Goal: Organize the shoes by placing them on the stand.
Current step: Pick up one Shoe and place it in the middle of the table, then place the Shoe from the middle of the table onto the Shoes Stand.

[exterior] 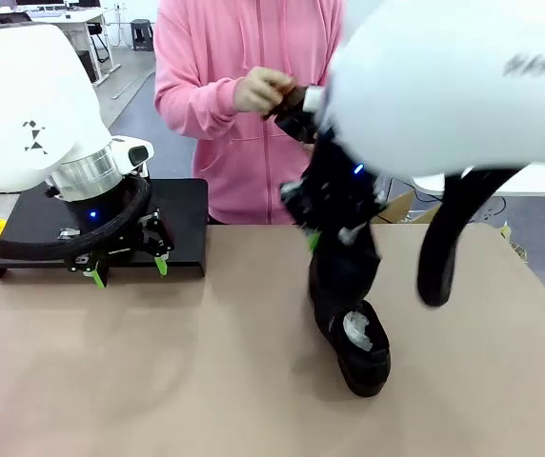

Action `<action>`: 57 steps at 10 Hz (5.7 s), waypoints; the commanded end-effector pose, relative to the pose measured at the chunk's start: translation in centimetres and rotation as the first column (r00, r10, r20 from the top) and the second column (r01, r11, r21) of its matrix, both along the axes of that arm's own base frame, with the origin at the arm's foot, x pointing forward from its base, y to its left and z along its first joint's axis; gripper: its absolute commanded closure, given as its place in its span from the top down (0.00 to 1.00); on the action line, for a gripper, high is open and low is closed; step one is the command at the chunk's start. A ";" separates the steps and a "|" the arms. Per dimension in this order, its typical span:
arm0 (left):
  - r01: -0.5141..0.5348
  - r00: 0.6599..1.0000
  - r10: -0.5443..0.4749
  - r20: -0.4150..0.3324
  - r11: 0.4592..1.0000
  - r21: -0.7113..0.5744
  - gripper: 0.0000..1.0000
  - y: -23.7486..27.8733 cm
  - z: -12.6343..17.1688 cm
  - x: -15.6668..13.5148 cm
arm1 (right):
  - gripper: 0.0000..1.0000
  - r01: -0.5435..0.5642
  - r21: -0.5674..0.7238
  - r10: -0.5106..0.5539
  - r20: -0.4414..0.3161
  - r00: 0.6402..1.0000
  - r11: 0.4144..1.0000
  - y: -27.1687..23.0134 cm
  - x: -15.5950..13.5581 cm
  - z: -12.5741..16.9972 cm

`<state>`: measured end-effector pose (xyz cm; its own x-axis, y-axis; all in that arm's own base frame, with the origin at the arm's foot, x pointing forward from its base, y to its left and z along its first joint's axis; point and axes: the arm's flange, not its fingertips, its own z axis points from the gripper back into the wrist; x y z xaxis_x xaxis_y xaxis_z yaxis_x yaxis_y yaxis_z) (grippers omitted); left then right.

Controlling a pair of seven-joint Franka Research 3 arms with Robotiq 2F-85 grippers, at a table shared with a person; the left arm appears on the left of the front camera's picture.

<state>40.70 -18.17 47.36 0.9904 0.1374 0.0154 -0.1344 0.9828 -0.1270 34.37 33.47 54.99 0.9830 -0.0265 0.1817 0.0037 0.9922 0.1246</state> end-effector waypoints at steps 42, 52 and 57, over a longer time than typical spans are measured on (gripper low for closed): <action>-0.035 0.998 0.035 0.043 0.999 0.008 0.99 -1.0 0.1 -1.2 | 1.00 0.440 -0.007 -0.440 -0.045 0.897 0.898 -17.5 1.8 -5.8; 0.136 0.985 -0.133 0.108 0.991 -0.019 0.99 -10.5 -7.3 -8.1 | 1.00 0.527 -0.015 -0.526 -0.059 0.848 0.850 -22.8 2.1 -6.6; 0.226 0.974 -0.225 0.039 0.974 -0.004 0.99 -11.0 -10.4 -9.8 | 1.00 0.527 -0.015 -0.526 -0.059 0.848 0.850 -22.8 2.1 -6.6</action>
